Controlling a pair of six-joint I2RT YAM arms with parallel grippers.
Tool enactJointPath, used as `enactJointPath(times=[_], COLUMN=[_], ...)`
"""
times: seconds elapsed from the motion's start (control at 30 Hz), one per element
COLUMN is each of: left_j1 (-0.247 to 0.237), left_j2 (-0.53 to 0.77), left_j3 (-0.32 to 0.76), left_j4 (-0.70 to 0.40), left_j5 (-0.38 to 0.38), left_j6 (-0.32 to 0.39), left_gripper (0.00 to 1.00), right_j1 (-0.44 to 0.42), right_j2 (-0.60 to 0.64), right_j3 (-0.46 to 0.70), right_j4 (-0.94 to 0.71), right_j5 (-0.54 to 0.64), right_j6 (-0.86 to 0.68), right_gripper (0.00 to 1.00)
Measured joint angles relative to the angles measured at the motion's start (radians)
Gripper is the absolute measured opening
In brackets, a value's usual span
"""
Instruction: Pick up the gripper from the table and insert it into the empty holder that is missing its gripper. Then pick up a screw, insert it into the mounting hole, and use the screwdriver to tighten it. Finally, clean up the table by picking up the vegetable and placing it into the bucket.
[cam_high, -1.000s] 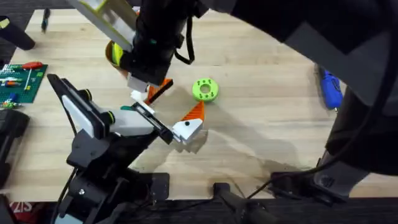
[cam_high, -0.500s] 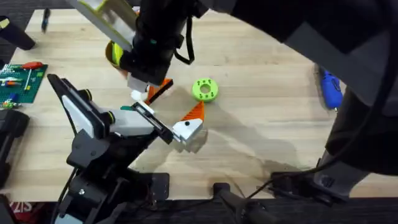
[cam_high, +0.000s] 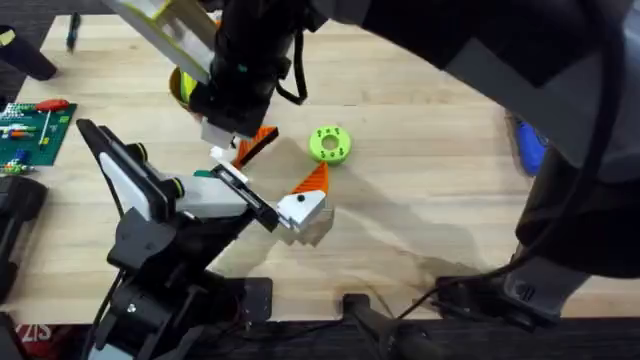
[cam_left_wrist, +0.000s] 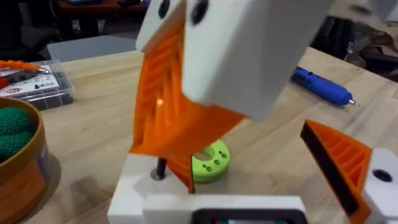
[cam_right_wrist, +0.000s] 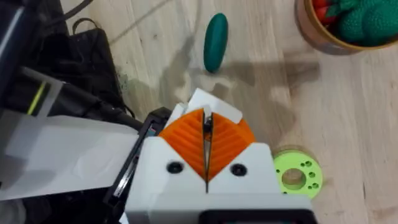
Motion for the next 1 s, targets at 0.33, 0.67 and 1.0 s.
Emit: enactJointPath(times=[0.33,0.67,1.0], left_j1=[0.0,0.0,0.0], left_j2=[0.0,0.0,0.0], left_j3=[0.0,0.0,0.0], left_j4=[0.0,0.001,0.0], left_j5=[0.0,0.0,0.0], left_j6=[0.001,0.007,-0.005], left_gripper=[0.989,0.989,0.989], right_j1=[0.0,-0.025,-0.032], right_j2=[0.0,0.012,0.047], right_j3=[0.0,0.001,0.002], right_j4=[0.003,0.003,0.002], right_j5=[-0.003,-0.06,-0.079], right_j6=[0.006,0.011,0.014], right_gripper=[0.011,0.011,0.011])
